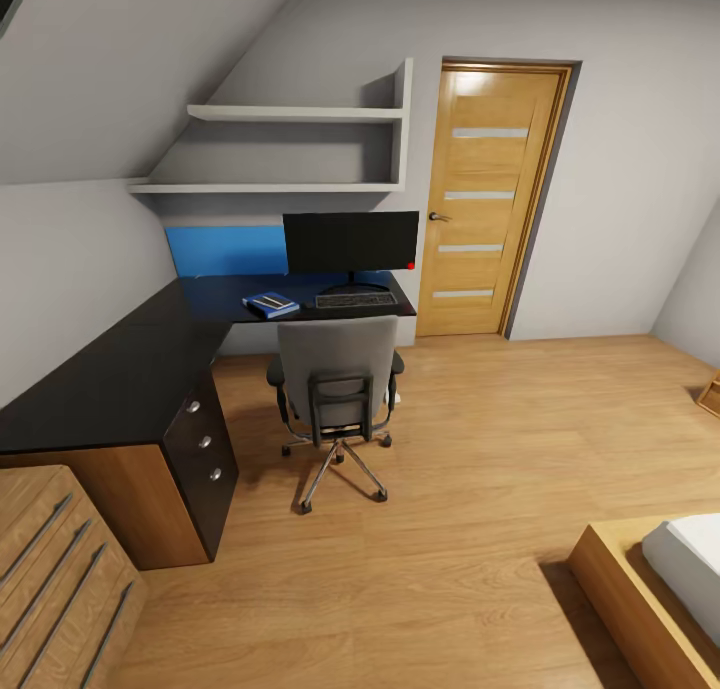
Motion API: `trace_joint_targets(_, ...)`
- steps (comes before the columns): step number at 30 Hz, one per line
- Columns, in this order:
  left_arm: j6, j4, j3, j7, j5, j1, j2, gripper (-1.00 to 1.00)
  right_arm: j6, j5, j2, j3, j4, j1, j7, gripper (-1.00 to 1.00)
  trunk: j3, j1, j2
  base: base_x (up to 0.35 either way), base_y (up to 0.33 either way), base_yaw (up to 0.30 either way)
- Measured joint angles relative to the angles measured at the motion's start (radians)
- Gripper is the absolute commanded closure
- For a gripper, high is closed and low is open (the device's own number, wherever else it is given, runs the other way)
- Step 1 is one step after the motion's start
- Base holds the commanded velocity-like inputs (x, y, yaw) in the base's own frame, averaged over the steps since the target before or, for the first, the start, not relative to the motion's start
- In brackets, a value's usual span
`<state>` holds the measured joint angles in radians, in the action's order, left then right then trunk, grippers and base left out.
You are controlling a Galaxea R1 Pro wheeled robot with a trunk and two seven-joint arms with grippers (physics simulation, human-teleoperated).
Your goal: In the bedroom, organize the workspace by keeping the computer under the desk, ensuring the monitor is on the desk, placing the keyboard on the desk next to the monitor, placing the mouse on the desk next to the keyboard, moving the folder from the swivel chair onto the desk next to the mouse, stacking the notebook on top of the folder with the pen on top of the notebook, and positioning the swivel chair next to the desk.
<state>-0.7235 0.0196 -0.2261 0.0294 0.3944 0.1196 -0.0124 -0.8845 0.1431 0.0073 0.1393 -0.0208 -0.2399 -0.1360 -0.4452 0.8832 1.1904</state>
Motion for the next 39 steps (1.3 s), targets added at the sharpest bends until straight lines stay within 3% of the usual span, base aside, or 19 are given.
trace_joint_targets(39, 0.0, 0.001, -0.003, -0.006, -0.002, -0.001, -0.004, -1.0, 0.005, 0.002, 0.005, -0.001, 0.0, 0.0, 0.002, -1.0, 0.0, 0.0, 0.0, 0.0, 0.0, 0.0)
